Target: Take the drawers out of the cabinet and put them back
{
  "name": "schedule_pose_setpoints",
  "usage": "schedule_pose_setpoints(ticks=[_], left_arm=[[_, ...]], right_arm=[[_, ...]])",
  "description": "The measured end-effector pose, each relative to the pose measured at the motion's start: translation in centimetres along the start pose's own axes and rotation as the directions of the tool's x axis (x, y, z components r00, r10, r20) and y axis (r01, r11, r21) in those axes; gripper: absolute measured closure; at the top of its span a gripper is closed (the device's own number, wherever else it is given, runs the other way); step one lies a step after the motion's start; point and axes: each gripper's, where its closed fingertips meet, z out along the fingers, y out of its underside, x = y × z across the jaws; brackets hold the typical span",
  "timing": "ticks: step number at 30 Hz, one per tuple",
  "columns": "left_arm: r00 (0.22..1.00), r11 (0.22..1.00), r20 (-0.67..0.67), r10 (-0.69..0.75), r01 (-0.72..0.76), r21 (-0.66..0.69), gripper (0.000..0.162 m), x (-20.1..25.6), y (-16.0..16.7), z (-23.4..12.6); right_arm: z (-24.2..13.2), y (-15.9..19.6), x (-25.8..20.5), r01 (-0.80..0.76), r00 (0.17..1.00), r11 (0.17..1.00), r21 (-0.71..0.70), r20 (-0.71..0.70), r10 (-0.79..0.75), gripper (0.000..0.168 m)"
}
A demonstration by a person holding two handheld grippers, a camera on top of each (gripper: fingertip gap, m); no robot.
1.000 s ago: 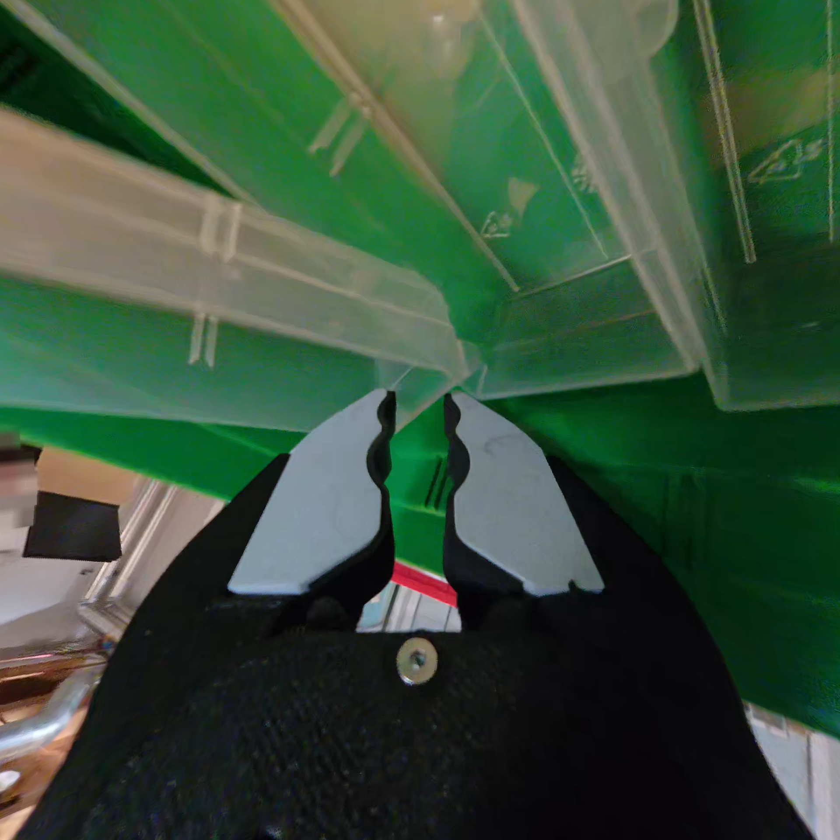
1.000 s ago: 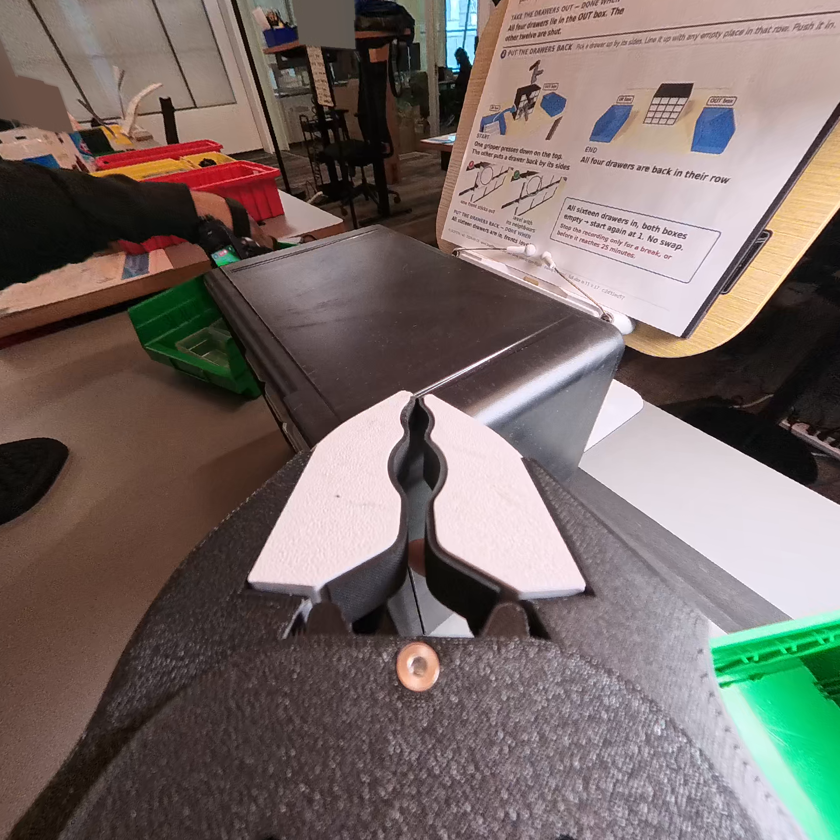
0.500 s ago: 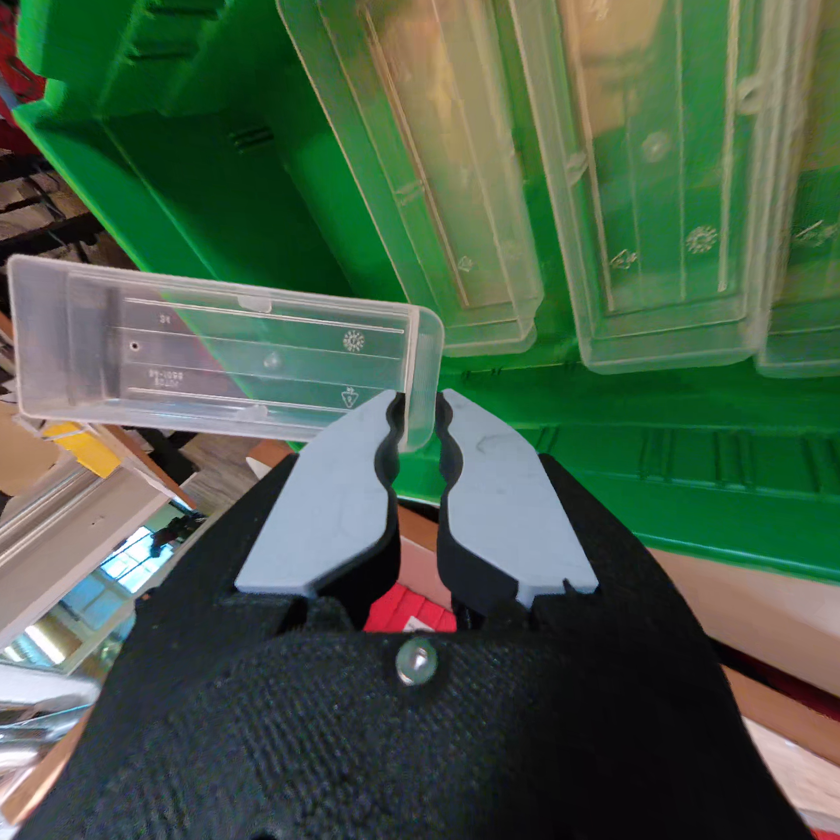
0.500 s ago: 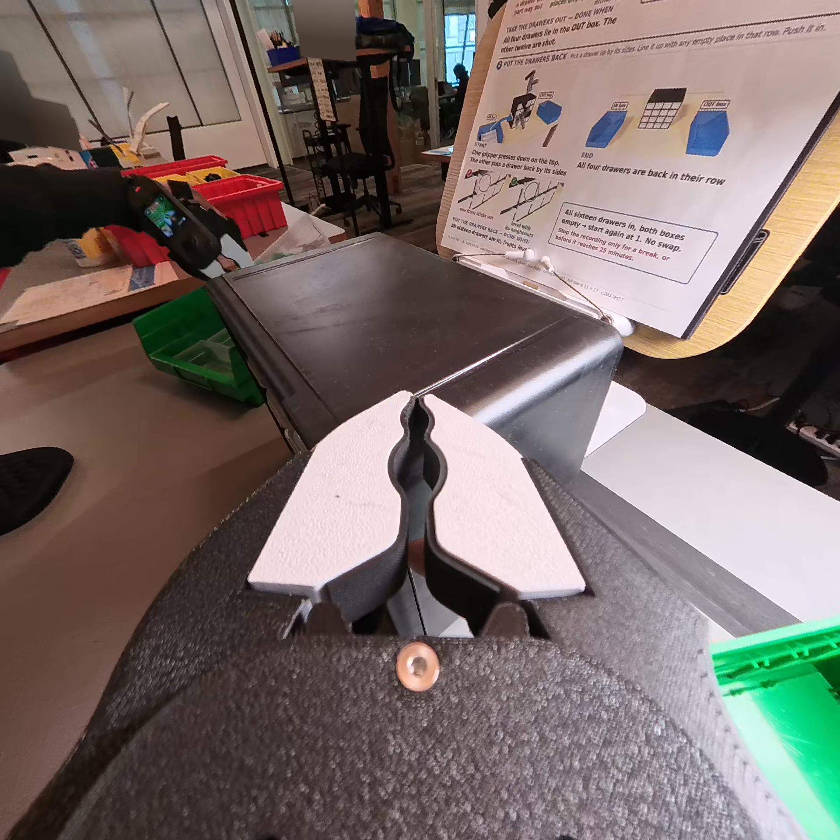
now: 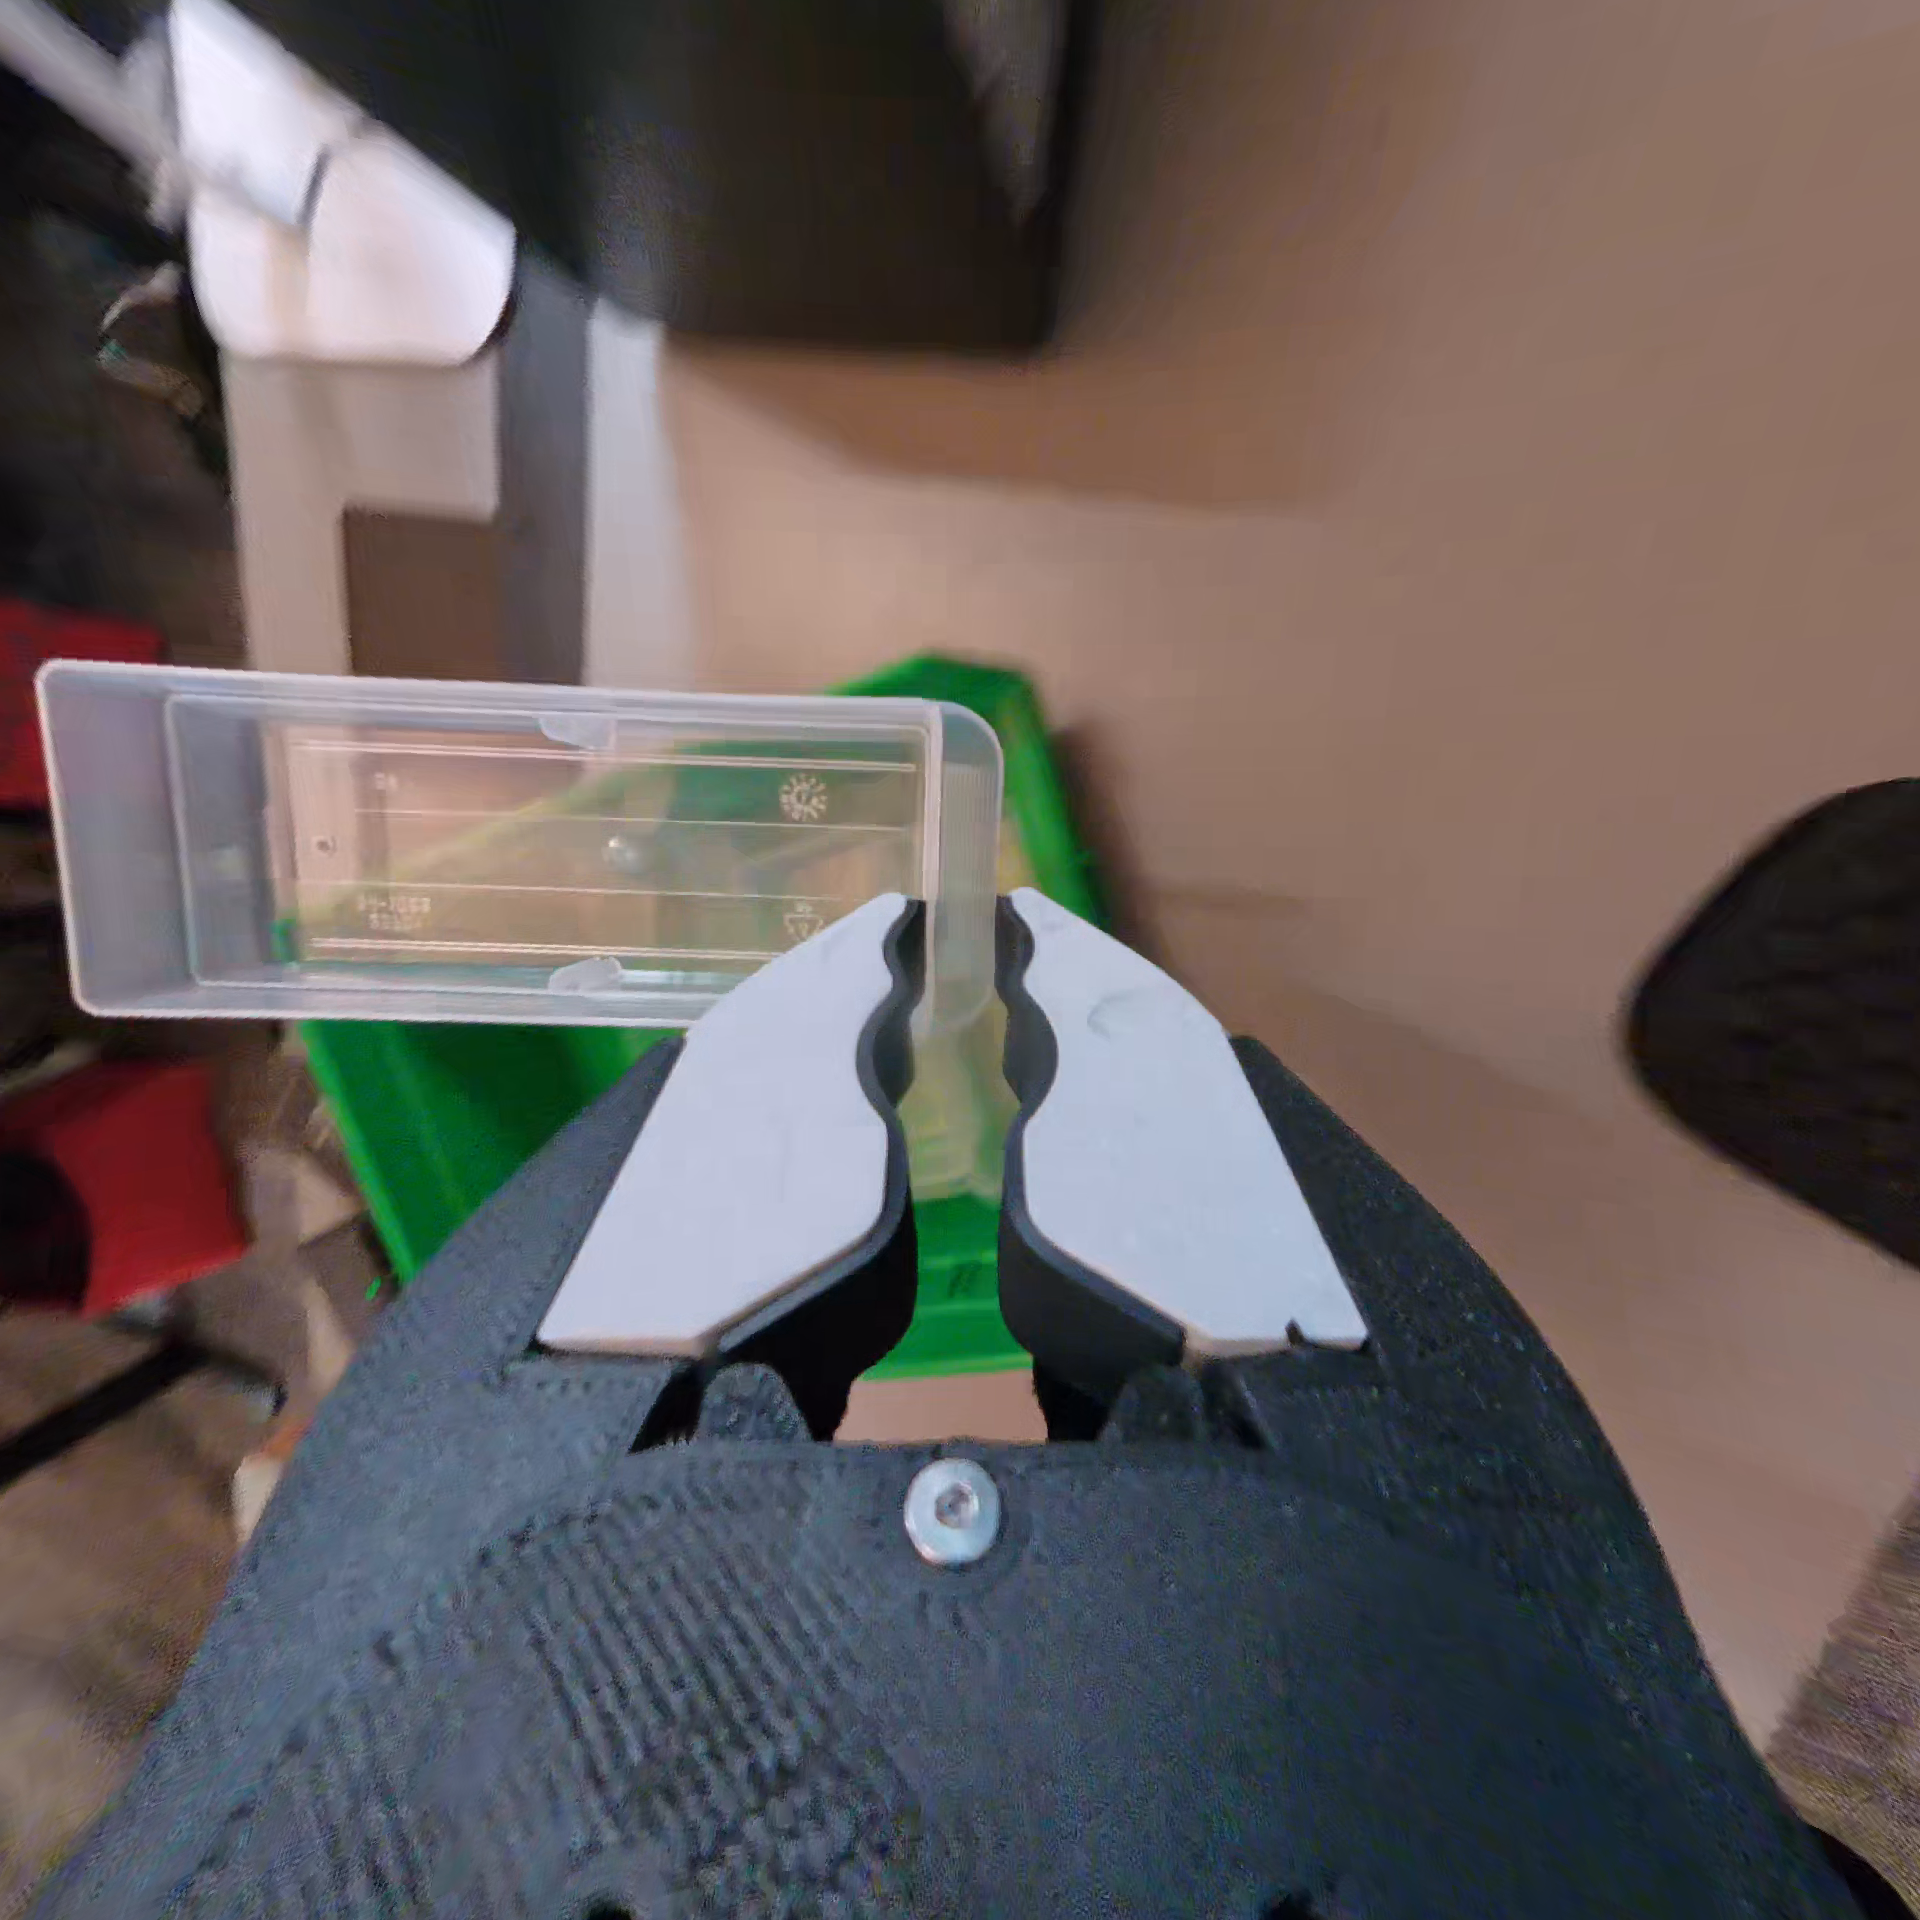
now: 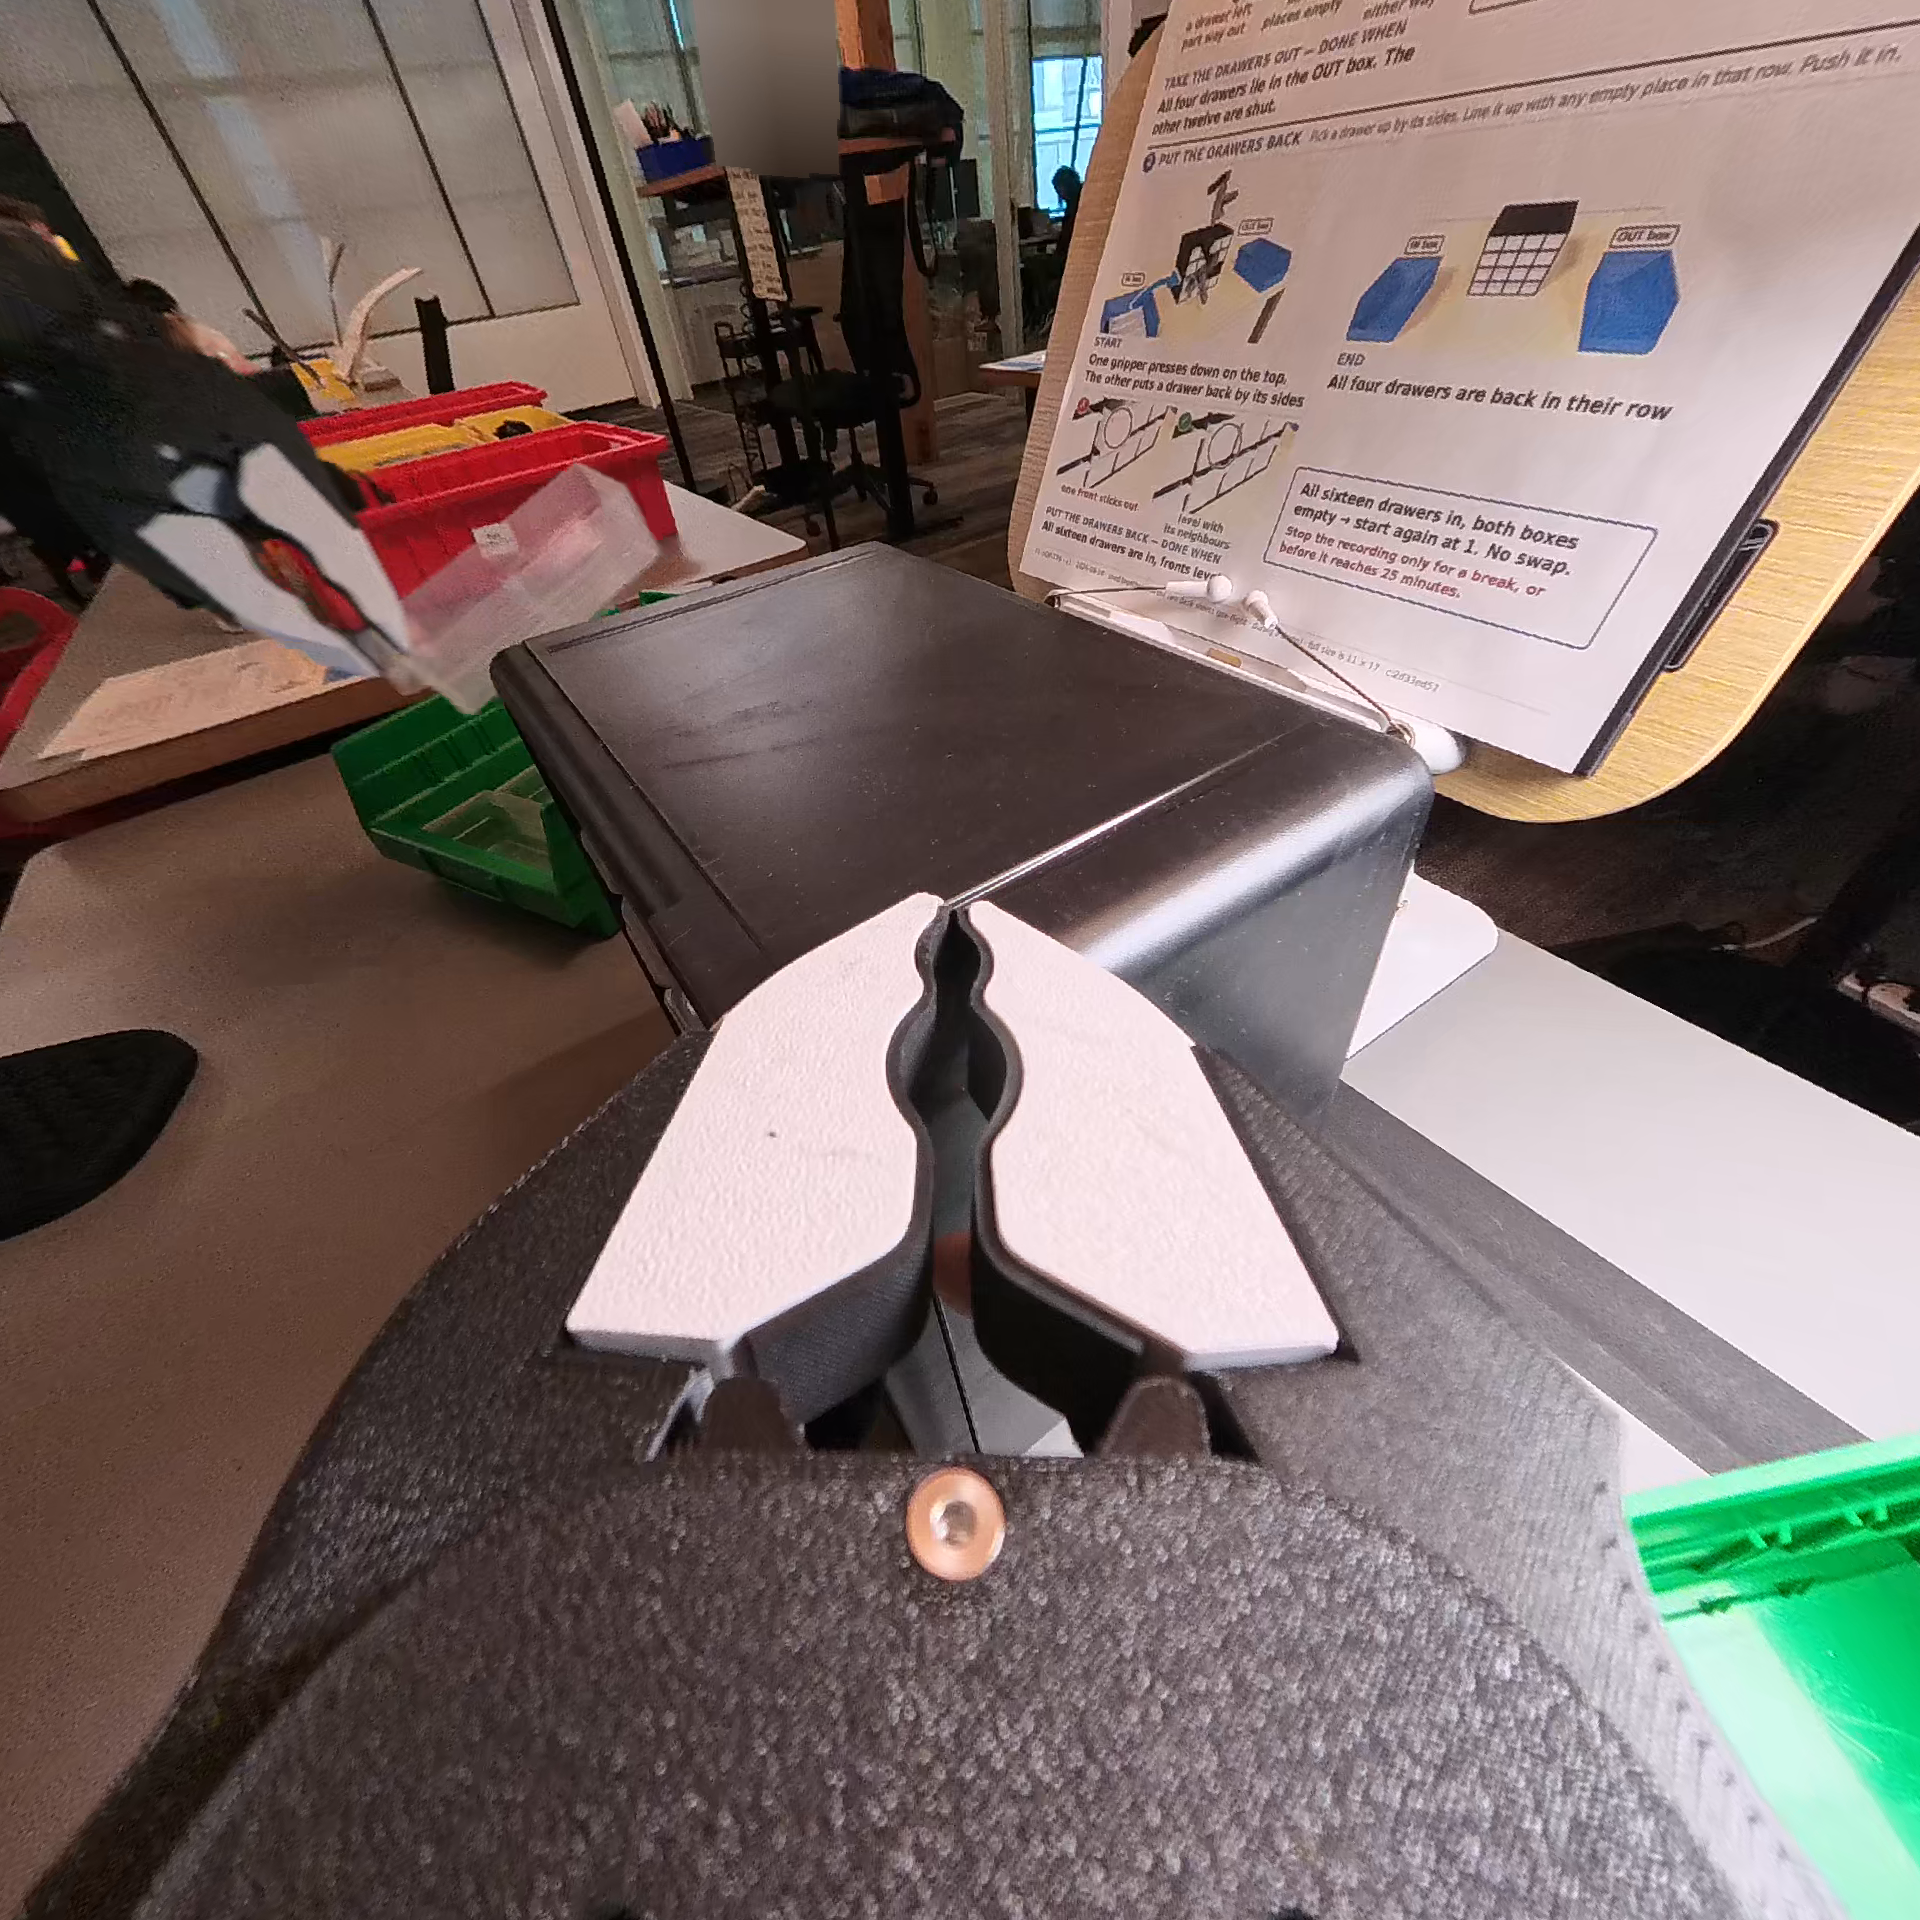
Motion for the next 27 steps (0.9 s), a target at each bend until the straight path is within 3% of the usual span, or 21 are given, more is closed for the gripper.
schedule_pose_setpoints(ticks=[4,8,11,14,19,27], left_arm=[[0.970,0.989,-0.233,0.065,-0.030,0.148,0.149,6.8,-6.7,-3.1],[0.881,0.962,-0.452,0.138,-0.012,0.272,0.149,12.1,-12.4,-5.7],[0.805,0.943,-0.571,0.158,0.049,0.330,0.149,14.1,-15.6,-6.6],[0.753,0.950,-0.650,0.103,0.120,0.290,0.149,14.3,-17.3,-5.7],[0.755,0.966,-0.656,-0.027,0.188,0.177,0.149,12.3,-18.6,-3.1],[0.810,0.976,-0.584,-0.060,0.169,0.135,0.149,10.7,-19.6,-2.2]], right_arm=[[0.0,0.0,0.0,0.004,1.000,1.000,-0.002,-0.004,-0.004,0.168],[0.0,0.0,0.0,0.017,1.000,1.000,-0.010,-0.016,-0.017,0.168],[0.0,0.0,0.0,0.024,0.999,1.000,-0.013,-0.022,-0.024,0.168],[-0.1,0.0,0.0,0.022,1.000,1.000,-0.010,-0.019,-0.022,0.168],[-0.1,0.1,-0.1,0.028,0.999,1.000,-0.012,-0.017,-0.028,0.168],[-0.1,0.1,-0.1,0.023,1.000,1.000,-0.008,-0.003,-0.023,0.168]])
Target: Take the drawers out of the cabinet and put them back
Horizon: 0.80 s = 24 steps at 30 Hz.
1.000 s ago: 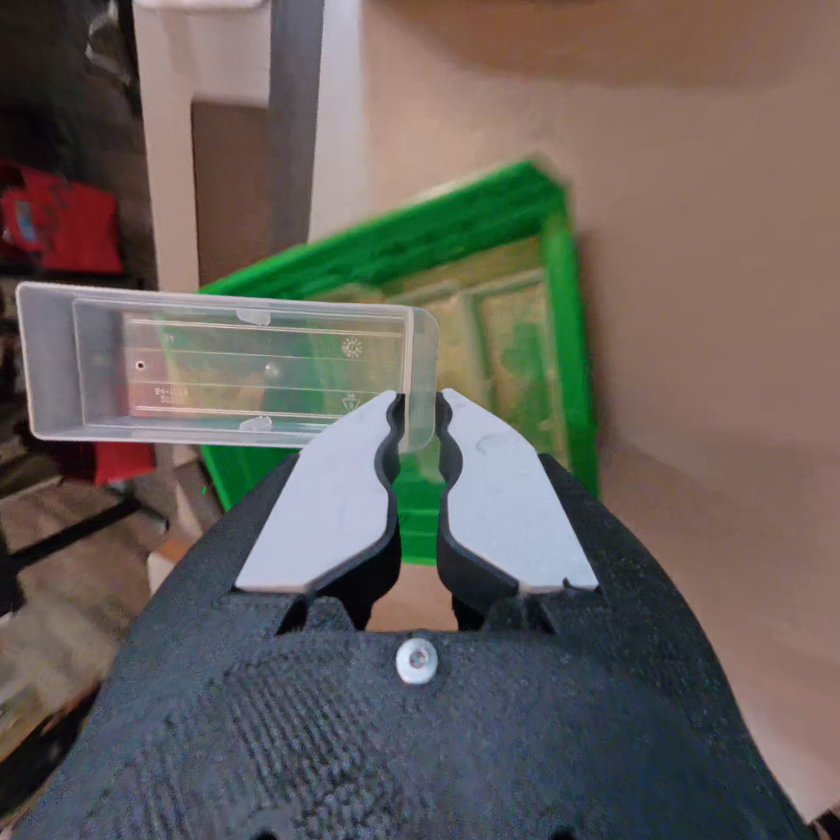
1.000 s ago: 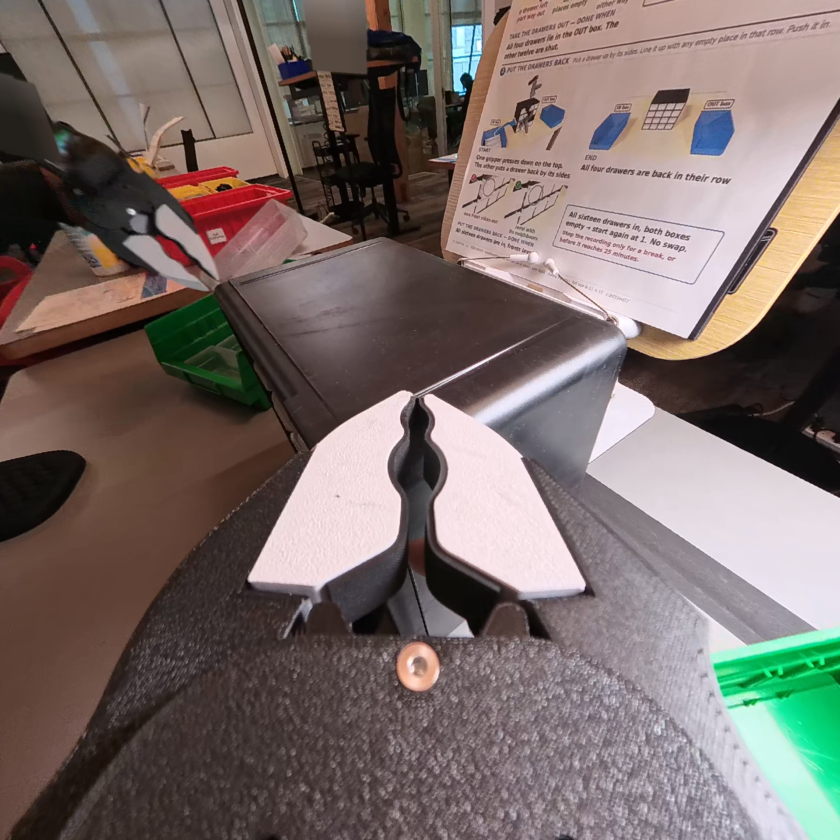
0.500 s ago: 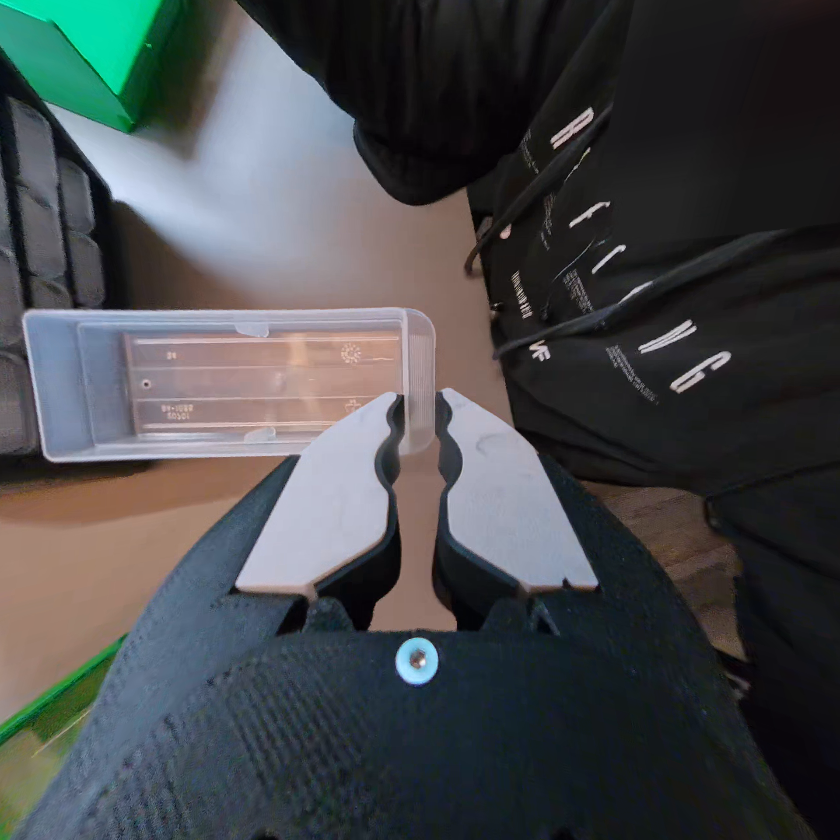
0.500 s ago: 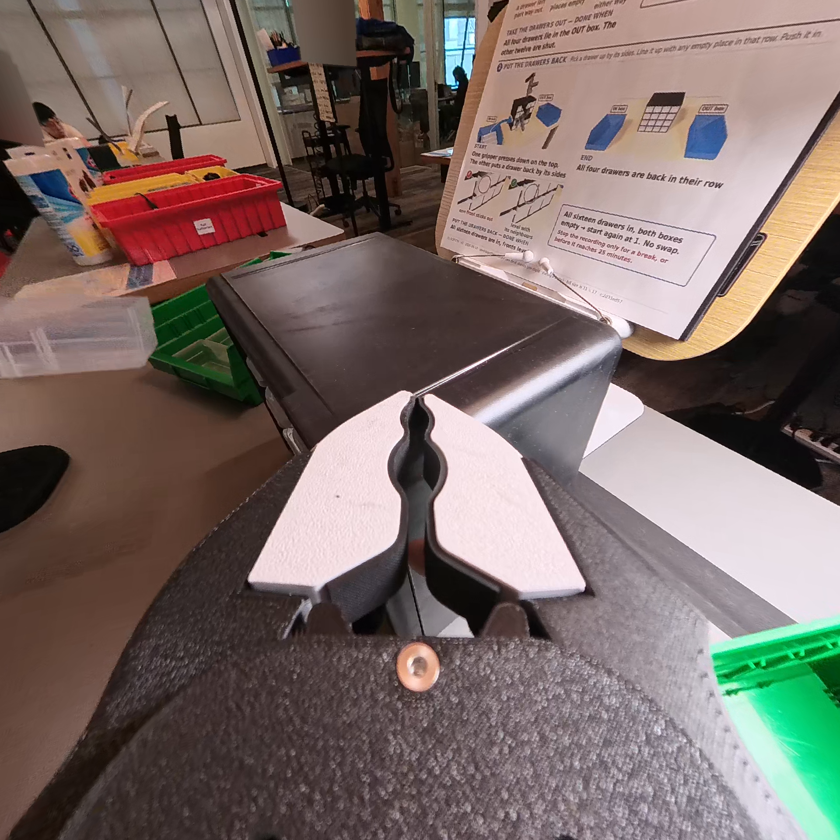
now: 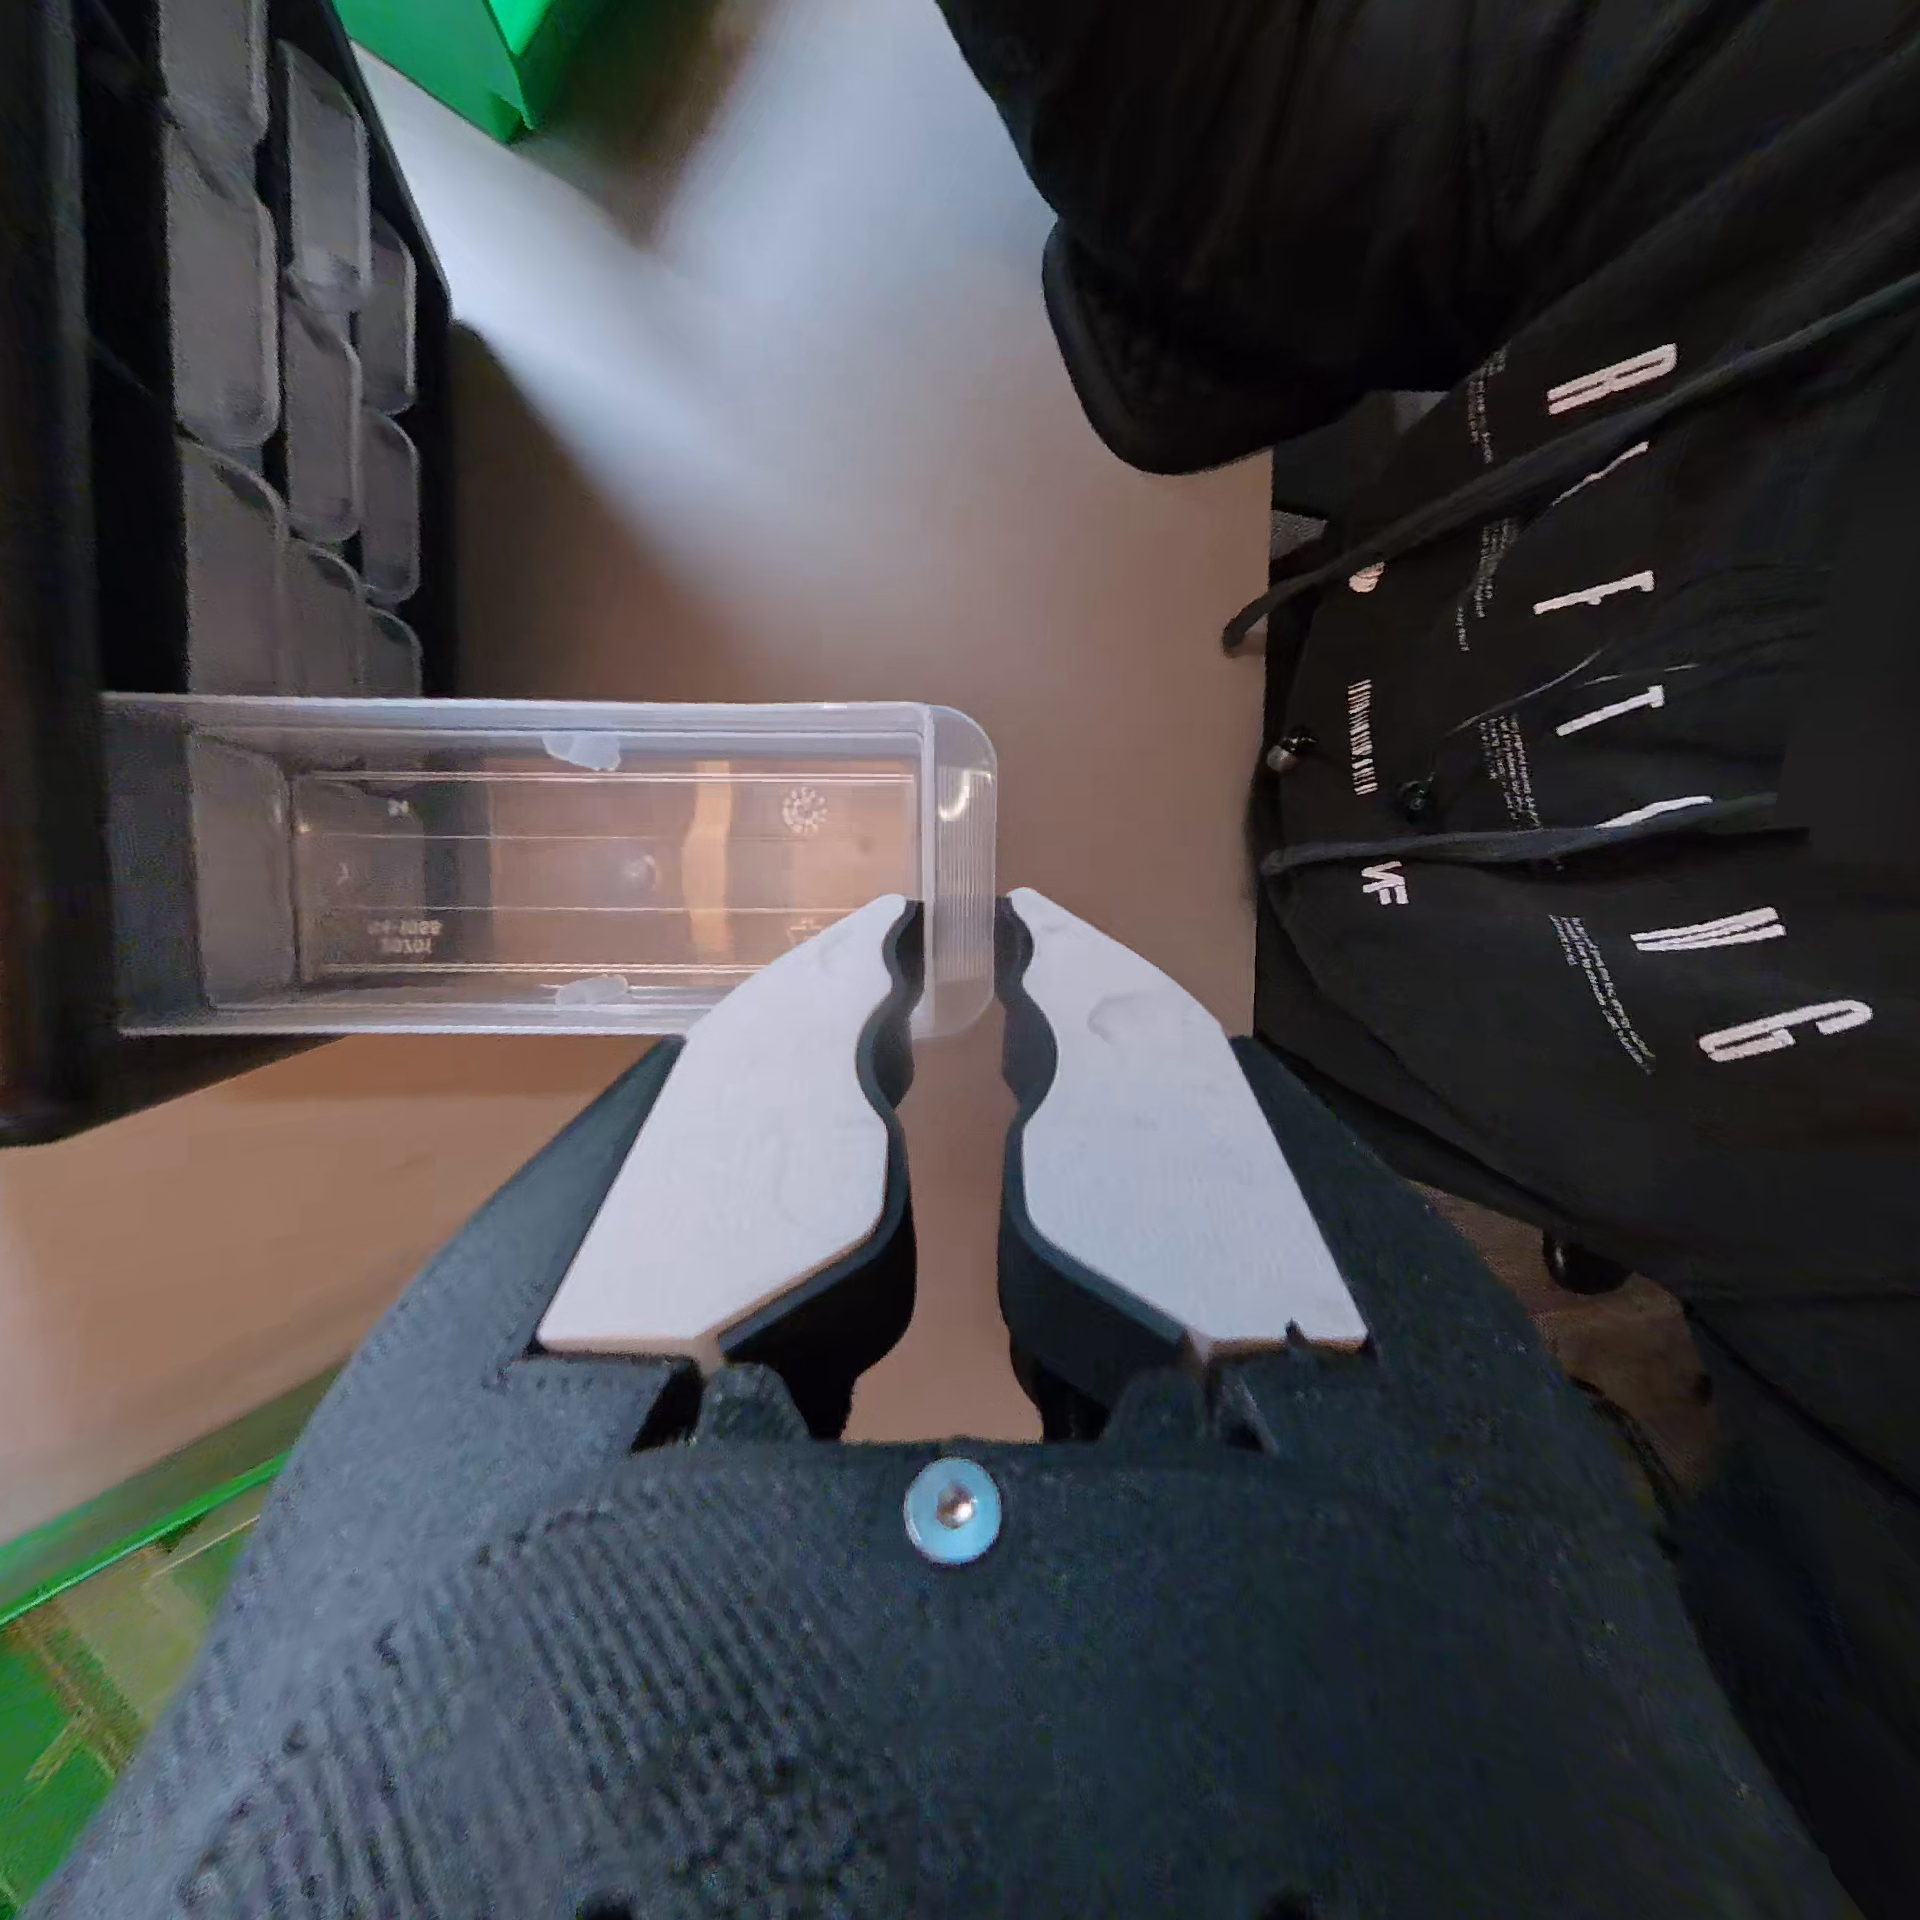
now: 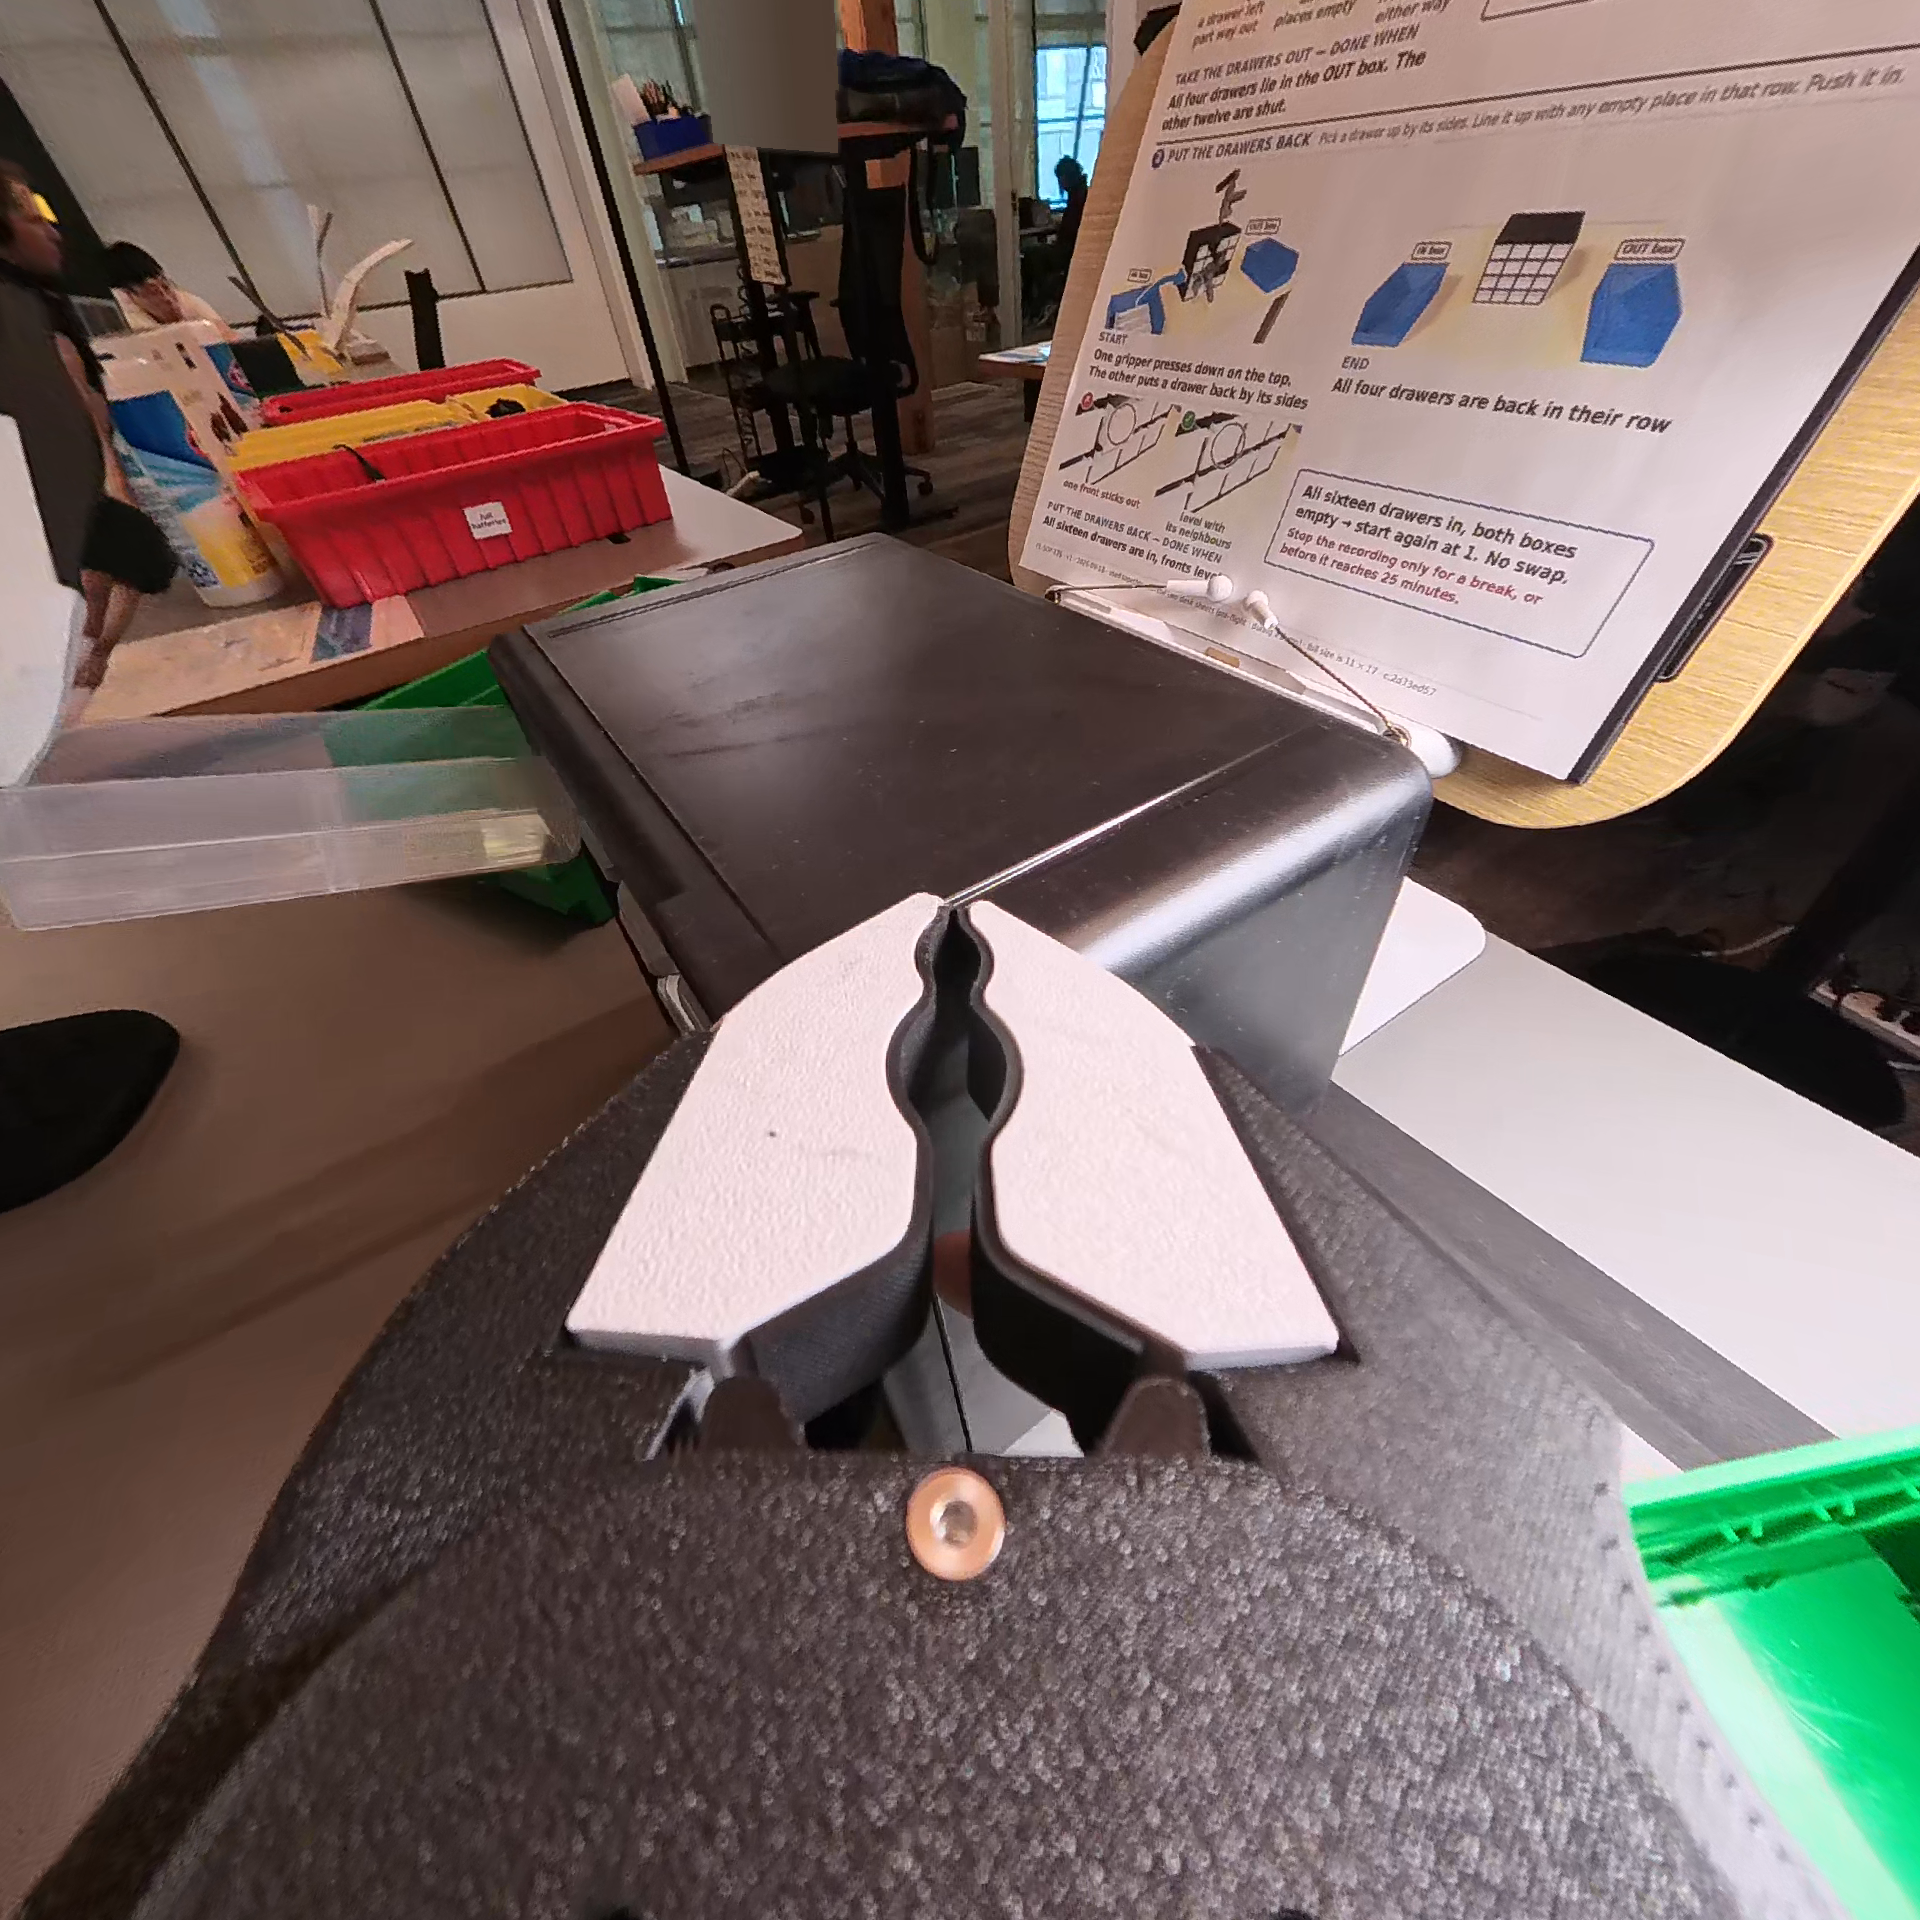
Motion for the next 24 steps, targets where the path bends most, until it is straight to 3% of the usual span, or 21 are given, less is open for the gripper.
schedule_pose_setpoints(ticks=[7,12,20,24], left_arm=[[0.995,1.000,0.102,0.000,0.001,-0.013,0.149,-1.3,-0.8,-0.1],[0.977,0.994,0.186,0.107,-0.104,-0.026,0.148,-1.7,-0.7,0.9],[0.887,0.969,0.395,0.237,-0.245,-0.031,0.147,-3.0,-0.3,1.5],[0.836,0.961,0.497,0.232,-0.276,0.016,0.146,-4.7,-0.4,1.4]], right_arm=[[0.0,0.0,0.0,0.004,1.000,1.000,-0.001,-0.005,-0.004,0.168],[0.0,0.0,0.0,0.004,1.000,1.000,0.000,-0.004,-0.004,0.168],[0.0,0.0,0.0,0.000,1.000,1.000,0.005,0.001,0.000,0.168],[0.0,0.0,0.0,-0.001,1.000,1.000,0.007,0.001,0.001,0.168]])
